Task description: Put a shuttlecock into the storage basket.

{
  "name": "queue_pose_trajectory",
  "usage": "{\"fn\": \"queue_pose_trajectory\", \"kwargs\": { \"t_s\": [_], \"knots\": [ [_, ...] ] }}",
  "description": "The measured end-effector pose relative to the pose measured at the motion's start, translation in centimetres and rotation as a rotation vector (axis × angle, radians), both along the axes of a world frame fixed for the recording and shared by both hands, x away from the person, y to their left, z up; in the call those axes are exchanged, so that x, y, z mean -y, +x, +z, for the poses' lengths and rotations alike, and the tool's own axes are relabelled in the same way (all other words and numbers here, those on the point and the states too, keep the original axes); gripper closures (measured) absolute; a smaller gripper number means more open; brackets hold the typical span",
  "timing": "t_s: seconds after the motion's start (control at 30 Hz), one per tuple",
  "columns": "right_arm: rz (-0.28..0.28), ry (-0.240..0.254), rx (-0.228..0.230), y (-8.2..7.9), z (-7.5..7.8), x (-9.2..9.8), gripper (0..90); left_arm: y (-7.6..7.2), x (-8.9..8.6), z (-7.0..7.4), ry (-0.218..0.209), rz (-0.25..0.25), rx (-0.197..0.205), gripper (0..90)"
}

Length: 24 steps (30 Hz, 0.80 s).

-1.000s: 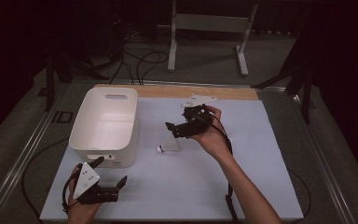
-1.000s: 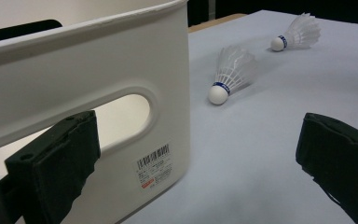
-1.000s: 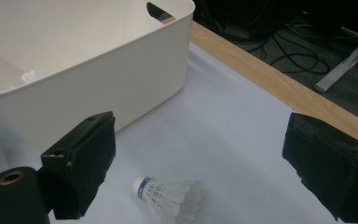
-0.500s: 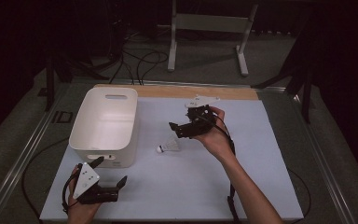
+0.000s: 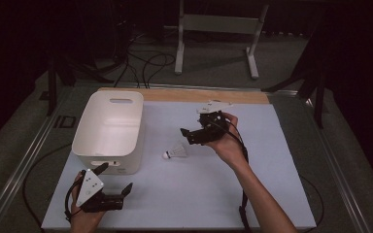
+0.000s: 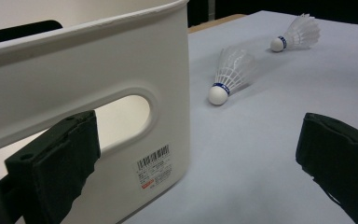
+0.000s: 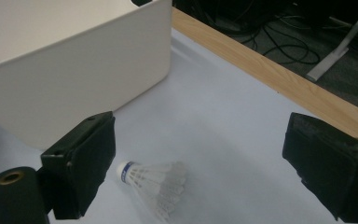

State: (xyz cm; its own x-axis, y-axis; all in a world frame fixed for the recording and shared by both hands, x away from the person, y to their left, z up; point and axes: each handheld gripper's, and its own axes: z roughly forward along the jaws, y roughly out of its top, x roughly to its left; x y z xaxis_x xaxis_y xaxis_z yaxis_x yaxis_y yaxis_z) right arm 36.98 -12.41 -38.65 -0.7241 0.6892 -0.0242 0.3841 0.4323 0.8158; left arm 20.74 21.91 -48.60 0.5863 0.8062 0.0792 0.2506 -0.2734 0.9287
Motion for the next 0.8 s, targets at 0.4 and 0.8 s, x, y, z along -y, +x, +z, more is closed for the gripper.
{"fn": "queue_pose_trajectory", "kwargs": {
  "t_s": [0.4, 0.8],
  "knots": [
    [-0.025, -0.008, -0.009, 0.1, -0.5, 1.3, 9.5, 0.0, 0.0, 0.0, 0.003, 0.000, 0.000, 0.4],
    [-0.047, -0.015, -0.015, 0.1, -0.8, 2.5, 9.5, 0.0, 0.0, 0.0, 0.001, 0.000, 0.000, 0.4]
  ]
}}
